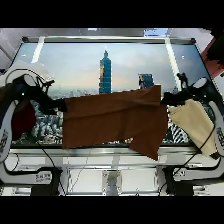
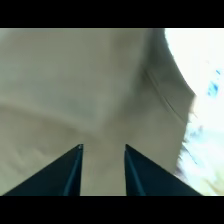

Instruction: Fold the shirts.

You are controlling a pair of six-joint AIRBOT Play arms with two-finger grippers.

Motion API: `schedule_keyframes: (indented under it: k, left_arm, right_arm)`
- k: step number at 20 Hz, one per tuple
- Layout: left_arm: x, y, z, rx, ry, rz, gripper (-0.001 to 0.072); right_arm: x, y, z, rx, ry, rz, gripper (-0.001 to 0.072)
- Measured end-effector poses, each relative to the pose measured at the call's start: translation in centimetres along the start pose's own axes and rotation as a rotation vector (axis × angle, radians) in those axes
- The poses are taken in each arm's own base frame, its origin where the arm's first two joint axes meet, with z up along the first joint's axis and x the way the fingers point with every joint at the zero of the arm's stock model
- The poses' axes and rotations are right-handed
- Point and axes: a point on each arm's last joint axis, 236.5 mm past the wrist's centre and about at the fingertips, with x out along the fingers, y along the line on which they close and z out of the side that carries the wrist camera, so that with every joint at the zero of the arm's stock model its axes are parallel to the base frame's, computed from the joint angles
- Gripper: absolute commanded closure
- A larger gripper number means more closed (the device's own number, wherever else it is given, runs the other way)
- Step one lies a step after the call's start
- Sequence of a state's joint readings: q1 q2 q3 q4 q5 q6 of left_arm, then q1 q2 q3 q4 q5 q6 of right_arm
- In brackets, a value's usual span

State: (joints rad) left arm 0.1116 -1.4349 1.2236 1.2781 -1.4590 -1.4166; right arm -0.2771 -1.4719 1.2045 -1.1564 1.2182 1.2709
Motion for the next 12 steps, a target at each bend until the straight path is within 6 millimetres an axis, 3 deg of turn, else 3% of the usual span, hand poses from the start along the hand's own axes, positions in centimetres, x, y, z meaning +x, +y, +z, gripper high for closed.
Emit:
schedule_keyframes:
  k: [3,5,7,9,12]
  left_arm:
    - [-3.5,-1.1,-1.4,0.036,-0.125,0.02,0.0004]
    - [-4.5,-1.5,-3.5,0.048,-0.191,0.034,0.0004]
    - [-4.2,-1.8,-6.1,0.044,-0.219,0.033,0.0003]
    - [-3.7,-2.1,-8.7,0.031,-0.231,0.025,0.0003]
    - [-3.3,-2.4,-10.7,0.01,-0.254,0.016,0.0003]
  right_arm:
    - [-4.0,-2.8,-3.1,0.054,0.017,-0.052,0.0366]
    - [-5.1,-4.2,-6.2,0.113,0.036,-0.06,0.0366]
    - [-4.5,-4.8,-10.4,0.177,0.095,-0.045,0.0366]
    - [-3.1,-4.1,-14.3,0.22,0.171,0.003,0.0366]
    - [-0.9,-2.0,-18.0,0.274,0.235,0.108,0.0366]
